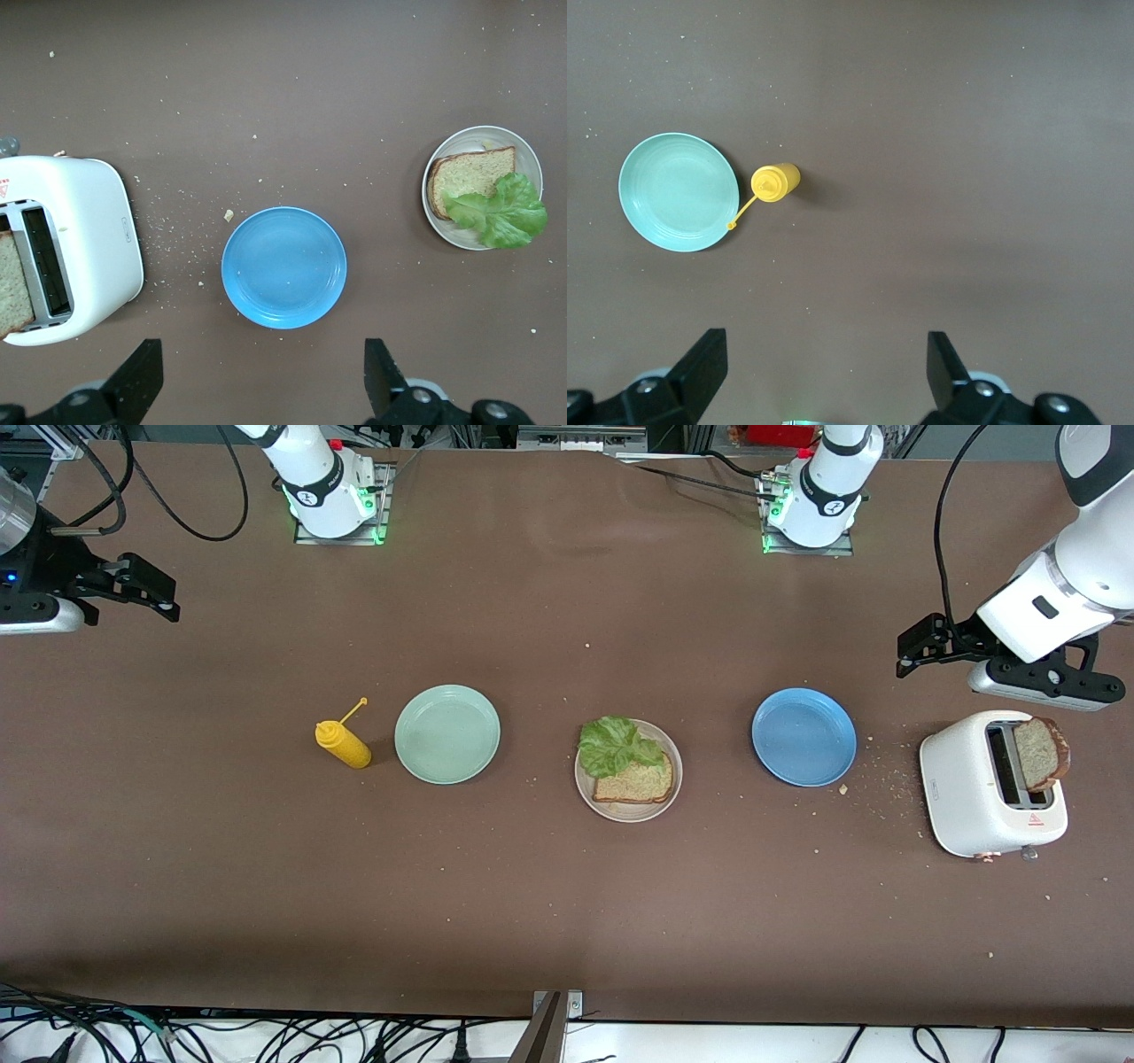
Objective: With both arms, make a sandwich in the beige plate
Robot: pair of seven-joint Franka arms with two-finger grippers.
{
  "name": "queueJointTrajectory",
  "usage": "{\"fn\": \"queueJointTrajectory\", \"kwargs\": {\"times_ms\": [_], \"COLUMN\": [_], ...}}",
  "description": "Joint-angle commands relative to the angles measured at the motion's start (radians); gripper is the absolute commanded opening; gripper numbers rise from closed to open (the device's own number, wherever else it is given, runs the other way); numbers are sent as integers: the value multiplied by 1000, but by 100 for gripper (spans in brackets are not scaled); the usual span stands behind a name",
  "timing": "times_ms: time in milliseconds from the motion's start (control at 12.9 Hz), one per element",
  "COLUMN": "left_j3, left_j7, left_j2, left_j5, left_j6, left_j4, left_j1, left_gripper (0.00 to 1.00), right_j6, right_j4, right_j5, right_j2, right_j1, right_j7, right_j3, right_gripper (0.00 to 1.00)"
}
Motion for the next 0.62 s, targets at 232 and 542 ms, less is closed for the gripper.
{"fn": "queueJointTrajectory", "kwargs": {"times_ms": [232, 542], "left_j3": [8, 17], "left_j7": [4, 16], "left_j2": [34, 158], "left_j5": [30, 125], "left_j6": [-19, -11], "left_j4": [25, 118], "left_j1": [7, 105], "left_gripper": [100, 100], "right_j6": [6, 9], "right_j4": [10, 10], "right_j5": [-16, -16], "right_j2": [14, 24], "right_j1": [7, 5], "right_j7": [4, 5], "right_j3": [4, 4], "right_gripper": [100, 100]}}
